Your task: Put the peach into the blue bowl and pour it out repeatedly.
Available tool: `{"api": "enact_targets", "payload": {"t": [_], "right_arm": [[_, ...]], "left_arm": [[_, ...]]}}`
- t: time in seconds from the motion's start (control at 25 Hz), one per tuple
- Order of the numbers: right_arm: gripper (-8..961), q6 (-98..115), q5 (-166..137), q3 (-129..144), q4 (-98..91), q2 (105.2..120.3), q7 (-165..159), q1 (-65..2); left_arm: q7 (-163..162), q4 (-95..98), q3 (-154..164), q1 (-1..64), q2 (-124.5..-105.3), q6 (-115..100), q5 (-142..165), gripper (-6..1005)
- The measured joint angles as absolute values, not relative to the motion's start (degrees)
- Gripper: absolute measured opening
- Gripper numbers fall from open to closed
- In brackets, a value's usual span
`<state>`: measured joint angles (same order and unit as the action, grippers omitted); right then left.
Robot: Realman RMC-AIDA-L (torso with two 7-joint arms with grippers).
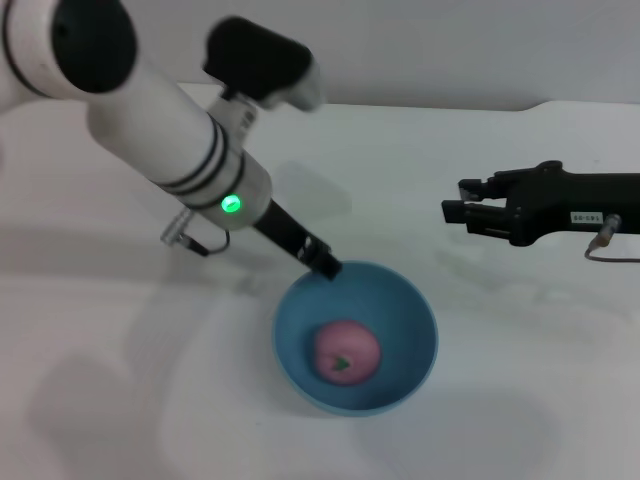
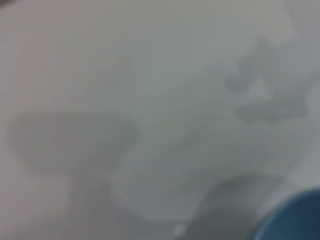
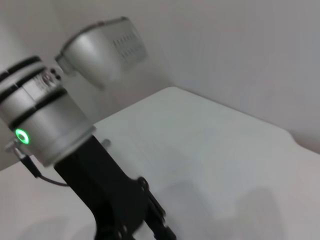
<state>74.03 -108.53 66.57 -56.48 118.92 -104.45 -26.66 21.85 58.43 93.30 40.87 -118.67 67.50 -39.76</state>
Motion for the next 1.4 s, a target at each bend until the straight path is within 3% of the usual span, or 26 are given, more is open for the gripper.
{"api": "enact_targets", "payload": {"t": [0.16,0.6,0.76,1.2,1.4], "right_arm": [[396,72.3,-108.5,66.3,-55.8,118.97,-104.4,-26.0],[396,63.8,-96.6,65.5,-49.4,118.88,-104.4,-24.3],[396,61.9,-83.8,60.8,-41.3,118.56,-103.2,-24.0],[396,64.0,-57.1,46.3,-21.8,118.52,-87.0,-20.9],[396,68.1,-51.4,44.7,-16.7,119.08,-63.4,-19.9]], "left_arm": [[23.5,59.4,87.1,39.2,-118.24,65.8,-41.8,556],[46.0,59.0,65.8,29.7,-118.16,65.1,-71.1,790],[59.0,56.8,62.3,24.1,-118.24,64.8,-89.9,811],[102.6,42.6,55.7,17.2,-119.08,64.2,-113.7,811],[125.7,40.3,58.2,15.1,-119.09,61.3,-117.2,811]]}}
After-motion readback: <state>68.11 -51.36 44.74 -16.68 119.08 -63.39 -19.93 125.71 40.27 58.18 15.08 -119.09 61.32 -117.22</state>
